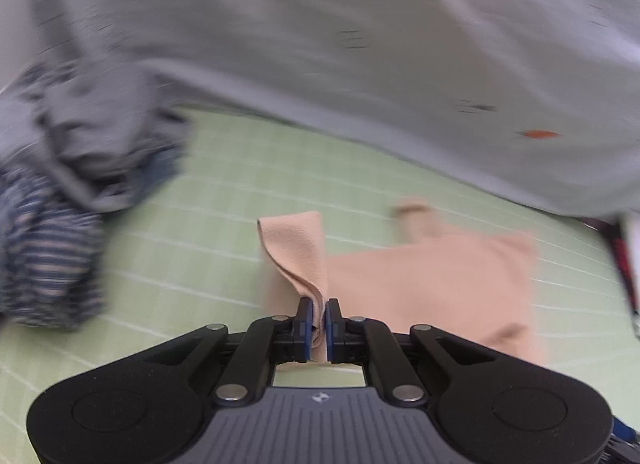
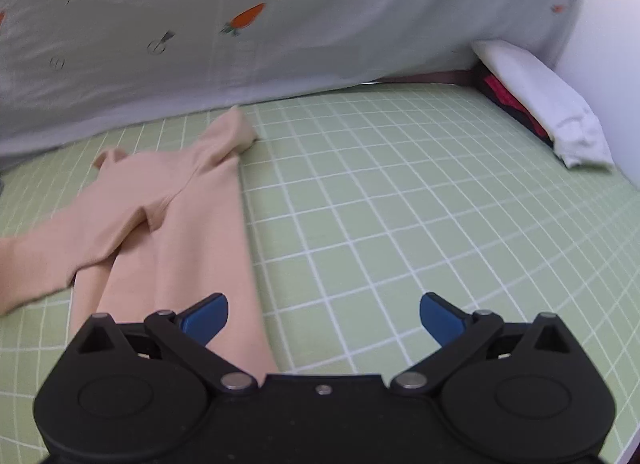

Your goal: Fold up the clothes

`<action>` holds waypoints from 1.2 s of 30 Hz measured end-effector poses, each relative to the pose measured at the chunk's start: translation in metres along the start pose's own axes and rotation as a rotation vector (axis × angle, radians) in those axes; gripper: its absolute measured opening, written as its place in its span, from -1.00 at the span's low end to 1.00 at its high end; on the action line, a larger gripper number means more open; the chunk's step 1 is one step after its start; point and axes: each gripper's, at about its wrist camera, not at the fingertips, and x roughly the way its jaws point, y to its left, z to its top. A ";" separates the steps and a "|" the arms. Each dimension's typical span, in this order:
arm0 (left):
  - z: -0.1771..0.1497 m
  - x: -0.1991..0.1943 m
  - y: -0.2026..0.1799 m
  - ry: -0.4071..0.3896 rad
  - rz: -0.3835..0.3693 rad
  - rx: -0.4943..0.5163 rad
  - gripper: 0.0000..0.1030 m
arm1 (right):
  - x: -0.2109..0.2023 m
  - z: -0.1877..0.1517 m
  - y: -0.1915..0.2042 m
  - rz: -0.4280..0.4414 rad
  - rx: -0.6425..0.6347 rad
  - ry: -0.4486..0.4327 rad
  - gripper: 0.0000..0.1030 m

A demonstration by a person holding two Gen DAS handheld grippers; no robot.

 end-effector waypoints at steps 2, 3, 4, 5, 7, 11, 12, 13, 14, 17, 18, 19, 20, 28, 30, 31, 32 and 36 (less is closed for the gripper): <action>-0.013 -0.003 -0.032 0.023 -0.071 0.036 -0.87 | -0.005 -0.002 -0.014 0.001 0.027 -0.015 1.00; -0.021 -0.003 -0.048 0.038 -0.108 0.053 -0.86 | -0.008 -0.003 -0.021 0.002 0.040 -0.022 1.00; -0.029 -0.003 -0.063 0.063 -0.143 0.069 -0.86 | -0.009 -0.004 -0.028 0.003 0.048 -0.028 1.00; -0.038 -0.002 -0.076 0.094 -0.163 0.083 -0.78 | -0.009 -0.005 -0.035 0.008 0.058 -0.026 1.00; -0.055 0.000 -0.099 0.149 -0.172 0.110 -0.53 | -0.006 -0.007 -0.046 0.024 0.080 -0.014 1.00; -0.076 -0.004 -0.115 0.165 -0.110 0.158 0.61 | 0.000 -0.003 -0.052 0.061 0.072 -0.021 1.00; -0.078 -0.004 -0.115 0.163 -0.083 0.156 0.61 | 0.002 0.000 -0.050 0.084 0.058 -0.030 1.00; -0.078 -0.003 -0.112 0.166 -0.050 0.140 0.63 | 0.003 0.003 -0.048 0.108 0.045 -0.038 1.00; -0.077 -0.002 -0.109 0.170 -0.016 0.119 0.66 | 0.005 0.006 -0.043 0.138 0.030 -0.045 1.00; -0.075 0.003 -0.095 0.188 0.082 0.048 0.70 | 0.009 0.014 -0.022 0.239 -0.052 -0.053 1.00; -0.075 0.005 -0.090 0.197 0.112 0.026 0.71 | 0.011 0.016 -0.013 0.280 -0.089 -0.049 1.00; -0.075 0.006 -0.085 0.206 0.138 0.007 0.72 | 0.013 0.016 -0.004 0.321 -0.126 -0.034 1.00; -0.075 0.007 -0.078 0.216 0.161 -0.011 0.72 | 0.016 0.017 0.005 0.352 -0.155 -0.007 1.00; -0.081 0.008 -0.061 0.260 0.198 -0.090 0.73 | 0.028 0.007 0.050 0.507 -0.295 0.090 0.33; -0.081 0.006 -0.059 0.261 0.201 -0.096 0.74 | 0.031 0.005 0.054 0.527 -0.295 0.108 0.05; -0.082 0.005 -0.058 0.260 0.203 -0.094 0.74 | 0.032 0.004 0.054 0.526 -0.293 0.108 -0.21; -0.082 0.004 -0.057 0.259 0.205 -0.092 0.74 | 0.032 0.003 0.054 0.525 -0.293 0.106 -0.47; -0.082 -0.006 -0.053 0.242 0.200 -0.092 0.74 | 0.023 0.004 0.048 0.520 -0.305 0.060 -0.91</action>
